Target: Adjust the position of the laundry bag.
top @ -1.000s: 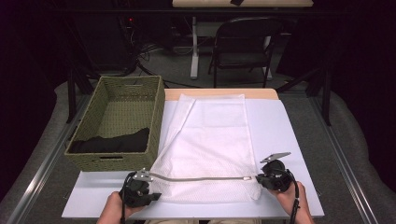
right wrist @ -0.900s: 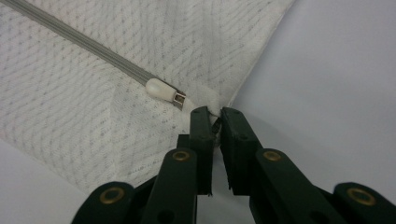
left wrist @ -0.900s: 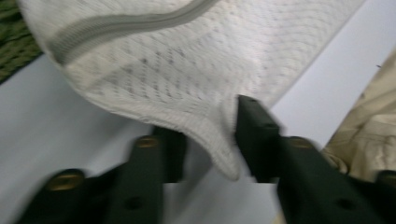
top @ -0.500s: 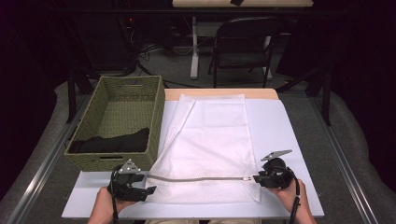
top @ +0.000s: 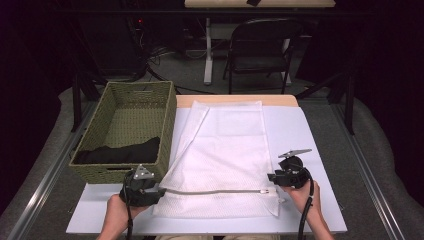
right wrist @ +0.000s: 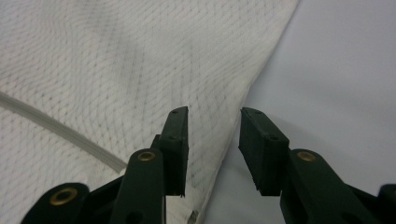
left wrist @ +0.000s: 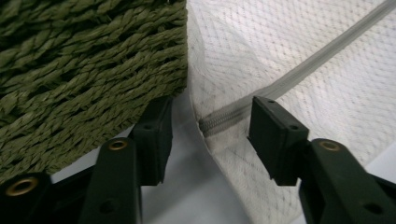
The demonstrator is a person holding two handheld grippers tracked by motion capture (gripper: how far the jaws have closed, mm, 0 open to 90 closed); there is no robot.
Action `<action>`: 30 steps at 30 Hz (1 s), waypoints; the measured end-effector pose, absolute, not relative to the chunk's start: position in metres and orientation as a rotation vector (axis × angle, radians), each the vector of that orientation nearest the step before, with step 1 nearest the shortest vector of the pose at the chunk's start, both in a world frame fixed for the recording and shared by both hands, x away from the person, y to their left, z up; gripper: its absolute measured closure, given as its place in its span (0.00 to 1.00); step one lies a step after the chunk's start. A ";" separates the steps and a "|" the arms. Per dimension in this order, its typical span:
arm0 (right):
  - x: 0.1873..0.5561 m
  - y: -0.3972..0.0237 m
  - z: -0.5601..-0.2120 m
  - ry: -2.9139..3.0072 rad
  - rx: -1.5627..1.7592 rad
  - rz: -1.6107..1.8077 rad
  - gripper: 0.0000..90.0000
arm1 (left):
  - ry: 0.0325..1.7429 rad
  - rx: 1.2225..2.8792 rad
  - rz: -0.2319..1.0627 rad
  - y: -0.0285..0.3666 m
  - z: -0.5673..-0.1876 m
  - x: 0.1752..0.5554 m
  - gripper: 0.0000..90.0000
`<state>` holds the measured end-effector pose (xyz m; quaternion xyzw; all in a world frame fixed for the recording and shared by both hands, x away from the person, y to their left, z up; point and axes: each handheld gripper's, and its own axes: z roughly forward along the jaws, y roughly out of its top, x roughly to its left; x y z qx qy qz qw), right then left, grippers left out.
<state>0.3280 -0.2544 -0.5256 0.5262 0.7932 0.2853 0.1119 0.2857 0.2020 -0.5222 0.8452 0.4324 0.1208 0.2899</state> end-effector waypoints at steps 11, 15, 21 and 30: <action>0.340 -0.243 -0.535 2.326 1.593 0.804 0.85 | 1.143 2.321 0.315 0.192 -0.534 0.293 0.81; 0.340 -0.241 -0.539 2.339 1.587 0.776 0.93 | 1.141 2.324 0.317 0.192 -0.534 0.293 0.89; 0.341 -0.249 -0.535 2.257 1.591 0.778 0.78 | 1.136 2.327 0.318 0.193 -0.534 0.293 0.90; 0.342 -0.248 -0.542 2.273 1.576 0.759 0.89 | 1.131 2.334 0.314 0.192 -0.536 0.294 0.85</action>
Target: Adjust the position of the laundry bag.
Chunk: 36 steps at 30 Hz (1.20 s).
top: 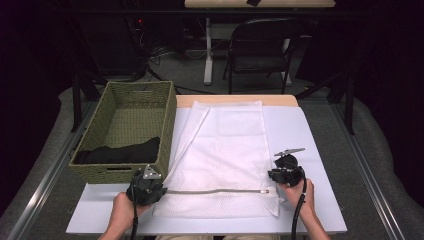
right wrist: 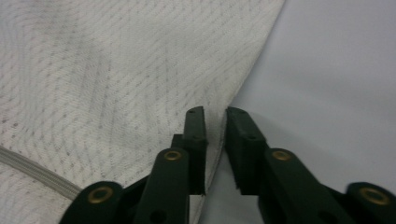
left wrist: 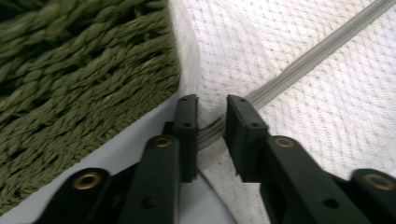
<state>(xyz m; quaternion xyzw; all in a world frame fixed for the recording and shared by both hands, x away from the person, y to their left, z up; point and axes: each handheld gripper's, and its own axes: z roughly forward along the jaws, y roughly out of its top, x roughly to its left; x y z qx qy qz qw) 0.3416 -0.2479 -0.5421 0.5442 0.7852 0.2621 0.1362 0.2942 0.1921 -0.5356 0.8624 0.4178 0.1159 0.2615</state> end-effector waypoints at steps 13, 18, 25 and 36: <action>0.338 -0.245 -0.539 2.279 1.537 0.758 0.99 | 1.133 2.313 0.286 0.196 -0.537 0.295 1.00; 0.336 -0.246 -0.536 2.287 1.522 0.767 0.99 | 1.119 2.322 0.284 0.195 -0.536 0.294 1.00; 0.333 -0.247 -0.533 2.289 1.513 0.753 0.99 | 1.117 2.319 0.257 0.194 -0.537 0.294 1.00; 0.327 -0.252 -0.530 2.317 1.465 0.727 0.99 | 1.074 2.352 0.234 0.190 -0.538 0.291 1.00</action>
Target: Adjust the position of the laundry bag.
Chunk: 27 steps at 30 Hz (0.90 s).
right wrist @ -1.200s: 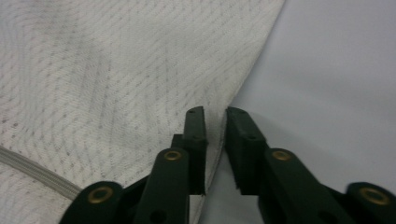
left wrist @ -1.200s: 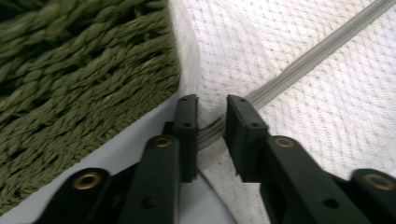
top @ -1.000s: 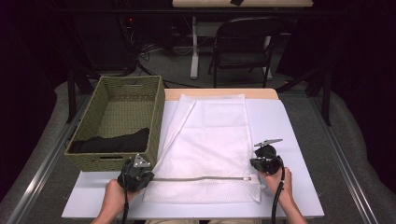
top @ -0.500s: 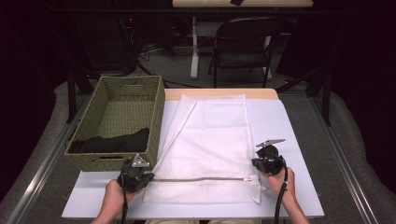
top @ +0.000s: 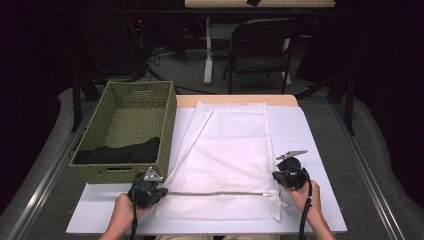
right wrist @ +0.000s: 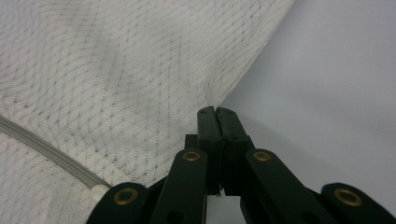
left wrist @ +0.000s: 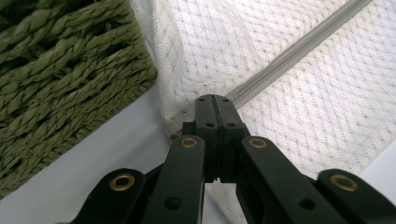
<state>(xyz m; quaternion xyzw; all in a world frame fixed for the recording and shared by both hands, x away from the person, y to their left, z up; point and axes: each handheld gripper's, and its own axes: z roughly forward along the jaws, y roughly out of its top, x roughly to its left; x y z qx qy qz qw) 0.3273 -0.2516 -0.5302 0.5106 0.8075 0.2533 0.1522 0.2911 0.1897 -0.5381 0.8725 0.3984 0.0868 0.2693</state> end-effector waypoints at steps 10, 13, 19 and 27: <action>0.324 -0.252 -0.528 2.334 1.448 0.732 0.99 | 1.077 2.364 0.204 0.188 -0.539 0.290 1.00; 0.324 -0.253 -0.527 2.341 1.441 0.732 0.99 | 1.072 2.365 0.197 0.188 -0.538 0.290 1.00; 0.324 -0.253 -0.527 2.346 1.447 0.721 0.99 | 1.075 2.331 0.213 0.191 -0.534 0.289 1.00; 0.325 -0.252 -0.530 2.354 1.450 0.726 0.99 | 1.148 2.324 0.225 0.198 -0.534 0.294 0.66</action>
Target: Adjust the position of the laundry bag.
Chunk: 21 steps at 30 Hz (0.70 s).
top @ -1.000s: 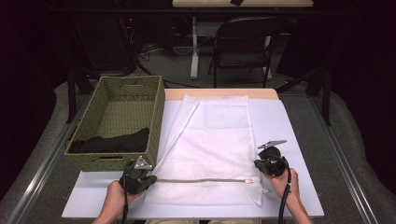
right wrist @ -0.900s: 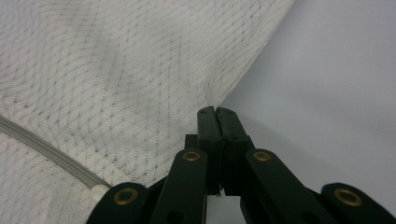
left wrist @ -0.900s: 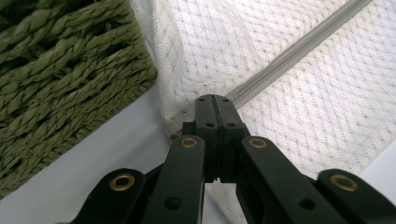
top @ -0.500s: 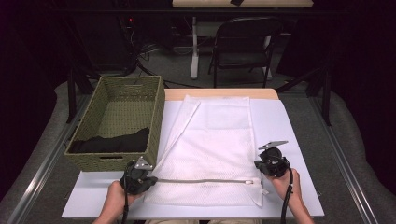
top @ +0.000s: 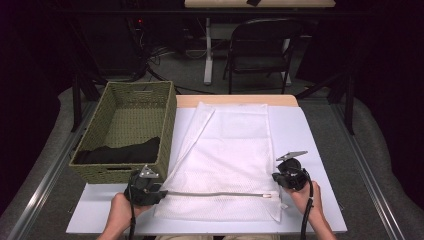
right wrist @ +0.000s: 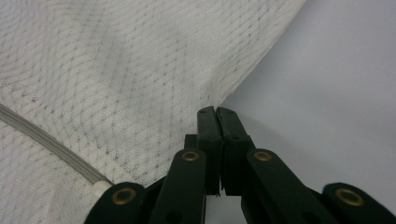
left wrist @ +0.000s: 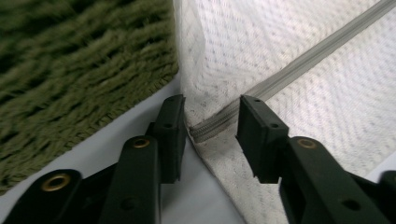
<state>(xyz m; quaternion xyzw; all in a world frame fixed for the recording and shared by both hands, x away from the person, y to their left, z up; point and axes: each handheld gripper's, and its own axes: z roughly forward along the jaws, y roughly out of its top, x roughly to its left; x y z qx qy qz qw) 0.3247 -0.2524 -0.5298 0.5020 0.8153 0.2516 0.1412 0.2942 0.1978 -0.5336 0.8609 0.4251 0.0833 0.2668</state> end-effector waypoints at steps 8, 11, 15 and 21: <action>0.325 -0.251 -0.531 2.361 1.439 0.730 0.99 | 1.120 2.368 0.230 0.192 -0.542 0.295 0.79; 0.325 -0.250 -0.531 2.362 1.442 0.725 0.99 | 1.106 2.359 0.208 0.192 -0.541 0.294 0.90; 0.323 -0.252 -0.530 2.359 1.446 0.725 0.99 | 1.088 2.368 0.181 0.191 -0.541 0.293 0.92; 0.319 -0.257 -0.527 2.365 1.438 0.701 0.99 | 1.059 2.373 0.126 0.186 -0.539 0.287 0.92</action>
